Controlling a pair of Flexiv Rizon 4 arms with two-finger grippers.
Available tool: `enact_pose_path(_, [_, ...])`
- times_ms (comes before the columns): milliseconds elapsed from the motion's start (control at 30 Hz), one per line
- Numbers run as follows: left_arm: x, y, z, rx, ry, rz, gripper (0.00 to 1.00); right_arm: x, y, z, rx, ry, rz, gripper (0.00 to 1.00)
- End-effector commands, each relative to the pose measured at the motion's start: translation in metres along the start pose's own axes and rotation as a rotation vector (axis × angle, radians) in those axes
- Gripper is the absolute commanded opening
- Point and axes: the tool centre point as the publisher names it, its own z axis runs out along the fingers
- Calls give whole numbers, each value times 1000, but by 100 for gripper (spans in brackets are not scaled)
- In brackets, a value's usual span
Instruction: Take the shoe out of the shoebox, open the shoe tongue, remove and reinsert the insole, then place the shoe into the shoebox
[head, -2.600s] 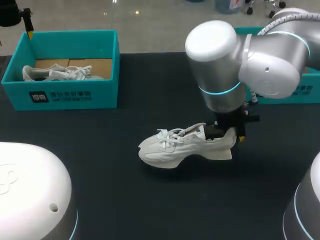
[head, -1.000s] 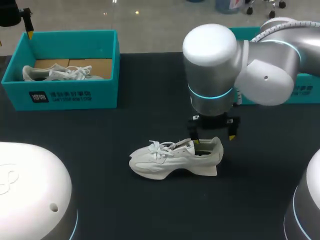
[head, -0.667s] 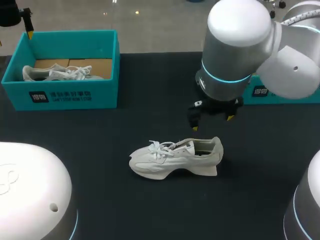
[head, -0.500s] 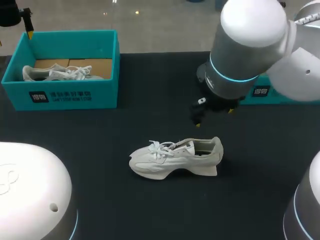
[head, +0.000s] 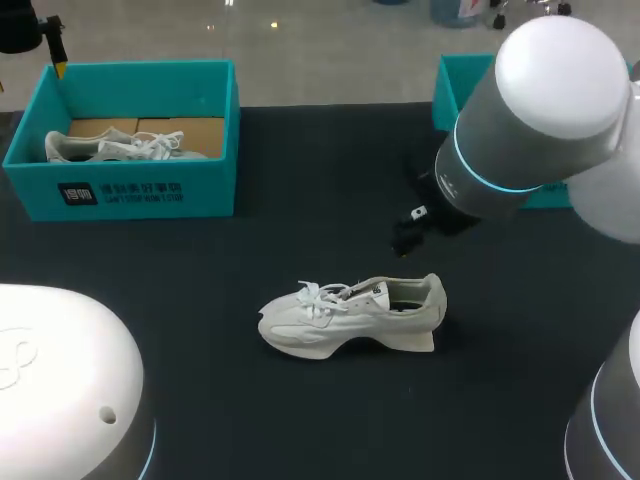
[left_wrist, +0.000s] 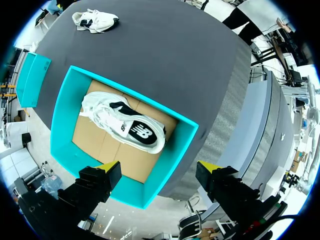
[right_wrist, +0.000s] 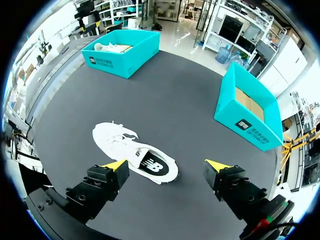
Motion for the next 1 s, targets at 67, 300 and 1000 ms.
enact_pose_path(67, [0, 0, 0, -1, 2, 0, 100, -10, -7, -6, -211, 218, -588, 100])
enact_pose_path(300, [0, 0, 0, -1, 2, 0, 100, -25, -18, -9, -249, 341, -1106, 100])
enact_pose_path(1000, [0, 0, 0, -1, 2, 0, 100, -35, -26, 0, -272, 357, -1102, 100])
